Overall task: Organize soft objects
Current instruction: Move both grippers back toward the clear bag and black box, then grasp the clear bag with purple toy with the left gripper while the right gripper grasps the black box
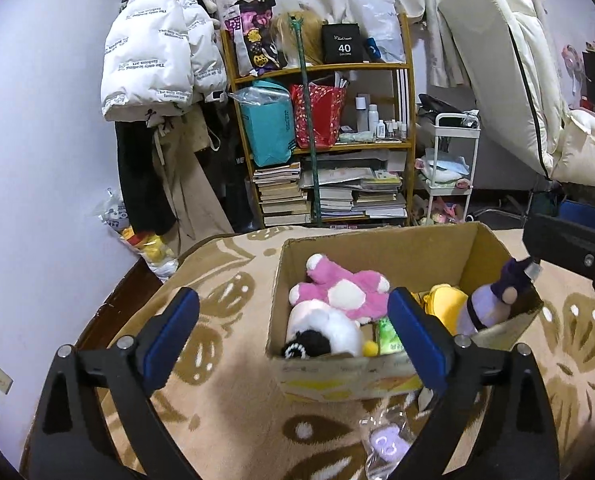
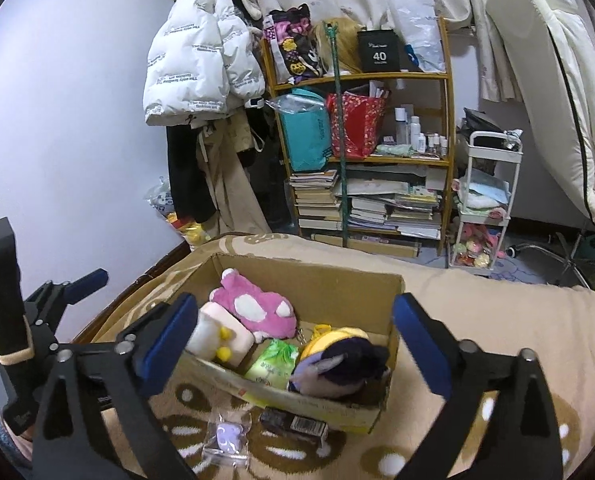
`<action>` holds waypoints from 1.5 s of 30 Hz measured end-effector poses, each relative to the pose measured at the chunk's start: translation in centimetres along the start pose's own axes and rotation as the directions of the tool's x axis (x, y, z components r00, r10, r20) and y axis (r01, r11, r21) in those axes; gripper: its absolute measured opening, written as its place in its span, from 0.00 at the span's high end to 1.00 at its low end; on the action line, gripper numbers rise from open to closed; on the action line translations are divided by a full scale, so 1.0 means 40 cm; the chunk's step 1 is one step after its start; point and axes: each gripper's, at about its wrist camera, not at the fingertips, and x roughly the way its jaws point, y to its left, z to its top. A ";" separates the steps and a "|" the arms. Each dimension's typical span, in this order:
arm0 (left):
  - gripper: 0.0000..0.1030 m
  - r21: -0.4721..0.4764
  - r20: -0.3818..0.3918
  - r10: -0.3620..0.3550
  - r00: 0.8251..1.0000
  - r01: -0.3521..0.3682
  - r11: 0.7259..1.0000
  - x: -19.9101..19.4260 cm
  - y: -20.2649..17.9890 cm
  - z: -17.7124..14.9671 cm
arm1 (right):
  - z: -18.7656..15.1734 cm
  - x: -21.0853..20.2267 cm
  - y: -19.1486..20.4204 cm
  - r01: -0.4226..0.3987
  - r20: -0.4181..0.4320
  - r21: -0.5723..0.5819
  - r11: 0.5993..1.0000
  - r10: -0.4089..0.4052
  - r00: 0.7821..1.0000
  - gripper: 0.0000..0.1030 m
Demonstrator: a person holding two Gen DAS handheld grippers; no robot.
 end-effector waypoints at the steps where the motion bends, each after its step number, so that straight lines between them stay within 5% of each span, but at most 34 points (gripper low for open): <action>1: 0.07 0.005 -0.004 -0.002 1.000 0.002 1.000 -0.009 0.001 -0.003 | -0.002 -0.008 0.002 0.000 -0.004 0.000 1.000 0.000 1.000 0.00; 22: 0.04 0.014 -0.058 0.009 0.998 -0.008 1.000 -0.188 0.002 -0.104 | -0.095 -0.146 0.037 0.032 -0.046 -0.015 0.999 -0.032 0.998 0.00; 38: 0.04 -0.005 -0.166 -0.018 0.986 0.018 1.000 -0.104 -0.002 -0.156 | -0.167 -0.069 0.015 0.042 -0.141 0.044 0.998 -0.035 0.989 0.00; 45: 0.04 -0.013 -0.253 -0.078 0.964 0.077 0.997 -0.026 -0.021 -0.181 | -0.189 0.006 -0.015 0.028 -0.209 0.113 0.993 -0.004 0.978 0.00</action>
